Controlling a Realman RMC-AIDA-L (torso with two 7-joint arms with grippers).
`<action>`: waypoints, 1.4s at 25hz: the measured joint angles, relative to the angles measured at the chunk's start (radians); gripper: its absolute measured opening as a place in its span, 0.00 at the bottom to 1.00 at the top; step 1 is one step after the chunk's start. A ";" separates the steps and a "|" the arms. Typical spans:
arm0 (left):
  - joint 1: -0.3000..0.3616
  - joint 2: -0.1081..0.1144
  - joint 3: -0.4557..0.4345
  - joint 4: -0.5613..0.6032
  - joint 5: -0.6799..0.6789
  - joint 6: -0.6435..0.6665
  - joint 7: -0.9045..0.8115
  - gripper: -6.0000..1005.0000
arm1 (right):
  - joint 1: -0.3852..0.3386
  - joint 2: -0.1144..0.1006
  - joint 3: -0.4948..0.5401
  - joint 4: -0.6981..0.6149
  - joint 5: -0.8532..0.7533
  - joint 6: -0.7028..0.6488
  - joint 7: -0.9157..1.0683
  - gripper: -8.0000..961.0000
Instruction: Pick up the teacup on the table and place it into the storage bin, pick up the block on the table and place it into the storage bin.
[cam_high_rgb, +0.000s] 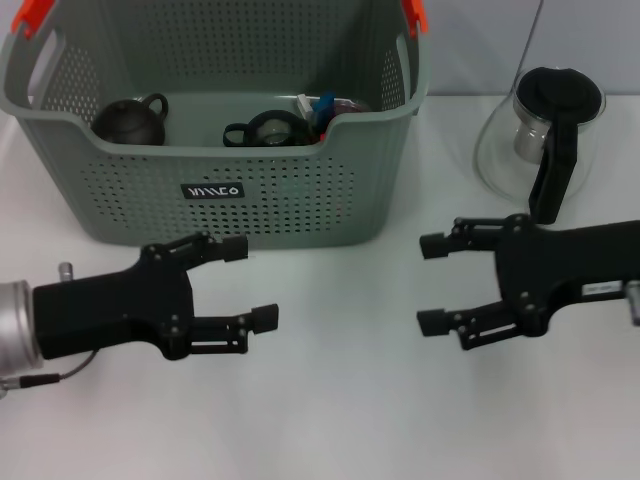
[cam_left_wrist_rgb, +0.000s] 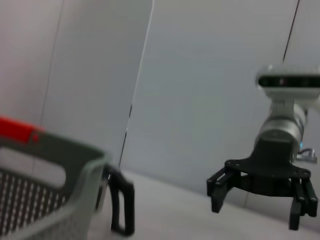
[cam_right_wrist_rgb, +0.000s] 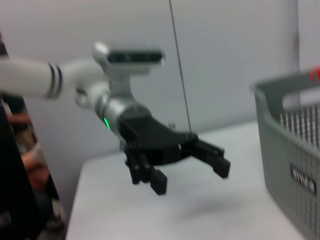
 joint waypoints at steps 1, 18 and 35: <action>-0.008 0.002 -0.001 -0.017 0.014 -0.015 0.008 0.94 | 0.005 0.000 -0.012 0.011 -0.016 0.024 -0.001 0.98; -0.051 0.014 0.005 -0.127 0.072 -0.164 0.012 0.95 | 0.032 0.008 -0.108 0.129 -0.059 0.238 -0.078 0.98; -0.049 0.008 0.005 -0.131 0.073 -0.163 0.013 0.95 | 0.031 0.007 -0.105 0.127 -0.055 0.240 -0.078 0.98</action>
